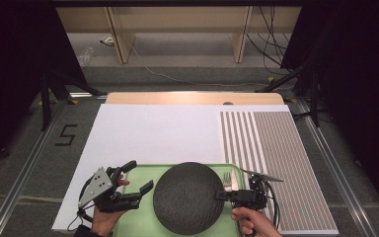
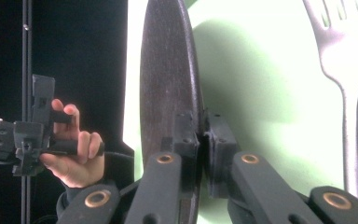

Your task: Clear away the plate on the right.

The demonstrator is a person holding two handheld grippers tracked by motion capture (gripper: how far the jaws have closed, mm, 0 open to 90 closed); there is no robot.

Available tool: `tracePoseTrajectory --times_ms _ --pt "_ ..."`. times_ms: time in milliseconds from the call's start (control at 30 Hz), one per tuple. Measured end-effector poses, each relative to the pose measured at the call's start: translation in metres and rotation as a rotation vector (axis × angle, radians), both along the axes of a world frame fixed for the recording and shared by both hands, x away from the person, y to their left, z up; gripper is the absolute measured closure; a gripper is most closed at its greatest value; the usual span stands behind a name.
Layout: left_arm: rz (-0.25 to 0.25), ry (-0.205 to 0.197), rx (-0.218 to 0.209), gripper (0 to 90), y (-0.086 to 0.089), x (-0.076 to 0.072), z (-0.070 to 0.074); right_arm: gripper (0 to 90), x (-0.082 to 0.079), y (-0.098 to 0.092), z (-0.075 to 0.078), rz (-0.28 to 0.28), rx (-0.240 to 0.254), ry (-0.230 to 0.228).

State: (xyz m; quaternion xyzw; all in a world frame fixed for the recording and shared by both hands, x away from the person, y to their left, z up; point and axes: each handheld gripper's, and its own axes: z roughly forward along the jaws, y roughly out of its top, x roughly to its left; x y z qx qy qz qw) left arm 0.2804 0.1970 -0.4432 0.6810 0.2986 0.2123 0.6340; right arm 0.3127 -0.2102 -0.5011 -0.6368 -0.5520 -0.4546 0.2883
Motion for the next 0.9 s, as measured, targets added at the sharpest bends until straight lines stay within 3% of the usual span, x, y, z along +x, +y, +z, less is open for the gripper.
tracePoseTrajectory --times_ms 900 --pt "-0.001 0.003 -0.001 16.4 -0.0002 -0.0001 -0.0003 84.6 0.0035 0.0076 -0.0093 0.053 -0.047 0.045"
